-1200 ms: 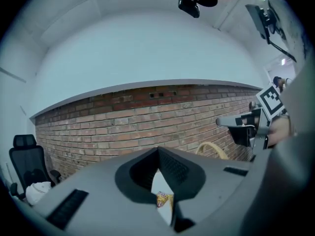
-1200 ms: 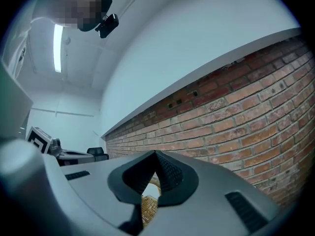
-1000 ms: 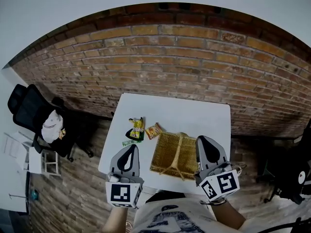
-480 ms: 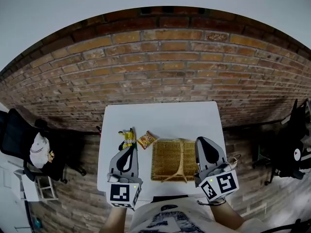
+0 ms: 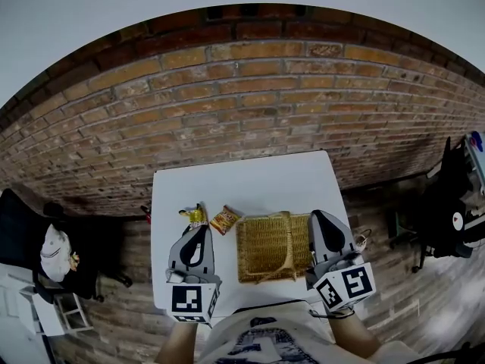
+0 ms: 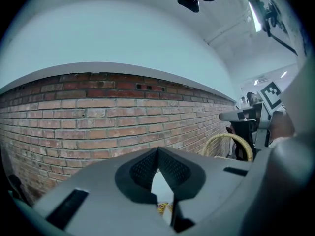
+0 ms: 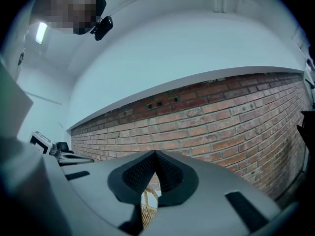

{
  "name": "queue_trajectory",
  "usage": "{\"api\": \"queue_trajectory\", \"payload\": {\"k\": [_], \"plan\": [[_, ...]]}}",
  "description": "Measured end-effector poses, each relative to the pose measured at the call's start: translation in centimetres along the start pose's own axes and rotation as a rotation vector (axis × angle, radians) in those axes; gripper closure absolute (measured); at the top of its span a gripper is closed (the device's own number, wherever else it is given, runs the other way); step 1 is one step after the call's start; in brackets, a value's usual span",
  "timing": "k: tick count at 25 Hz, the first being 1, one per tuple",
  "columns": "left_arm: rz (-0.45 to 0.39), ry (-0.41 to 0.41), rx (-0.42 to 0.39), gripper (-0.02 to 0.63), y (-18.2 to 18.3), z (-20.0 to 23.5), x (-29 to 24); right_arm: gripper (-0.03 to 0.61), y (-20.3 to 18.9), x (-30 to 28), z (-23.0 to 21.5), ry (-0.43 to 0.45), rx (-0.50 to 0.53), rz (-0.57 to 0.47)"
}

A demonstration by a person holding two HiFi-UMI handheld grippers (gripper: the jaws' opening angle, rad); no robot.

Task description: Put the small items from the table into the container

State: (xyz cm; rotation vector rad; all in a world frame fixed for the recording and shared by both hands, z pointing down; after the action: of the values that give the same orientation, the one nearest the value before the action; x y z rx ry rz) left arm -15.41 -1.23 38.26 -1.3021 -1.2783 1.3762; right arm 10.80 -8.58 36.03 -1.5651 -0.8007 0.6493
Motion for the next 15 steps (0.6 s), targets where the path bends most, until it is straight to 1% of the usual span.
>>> {"api": "queue_trajectory", "payload": {"k": [7, 9, 13, 15], "plan": [[0.009, -0.01, -0.004, 0.557, -0.7, 0.6, -0.7, 0.56, 0.0, -0.4, 0.0, -0.017, 0.004, -0.003], [0.025, -0.026, 0.002, 0.491, -1.1, 0.5, -1.1, 0.56, -0.1, -0.4, -0.1, -0.019, 0.002, -0.001], [0.057, -0.062, 0.017, 0.4, -1.9, 0.3, -1.9, 0.56, -0.2, -0.7, -0.1, -0.02, -0.002, 0.005], [0.074, -0.079, 0.034, 0.366, -2.4, 0.2, -2.4, 0.56, 0.0, -1.0, -0.1, -0.015, 0.001, 0.006]]}}
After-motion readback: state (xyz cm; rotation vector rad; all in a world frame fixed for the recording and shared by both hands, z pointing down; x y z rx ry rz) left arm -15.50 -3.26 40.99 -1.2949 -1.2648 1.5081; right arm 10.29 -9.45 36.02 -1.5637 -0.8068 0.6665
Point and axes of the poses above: the fingertips, and each gripper's own axes: x backward along the fingers, z to its left, y out of its top, the point moved 7 cm from there along x, backward along the fingers, and after that the axes turned 1 degree about -z, right-handed, at the moved point
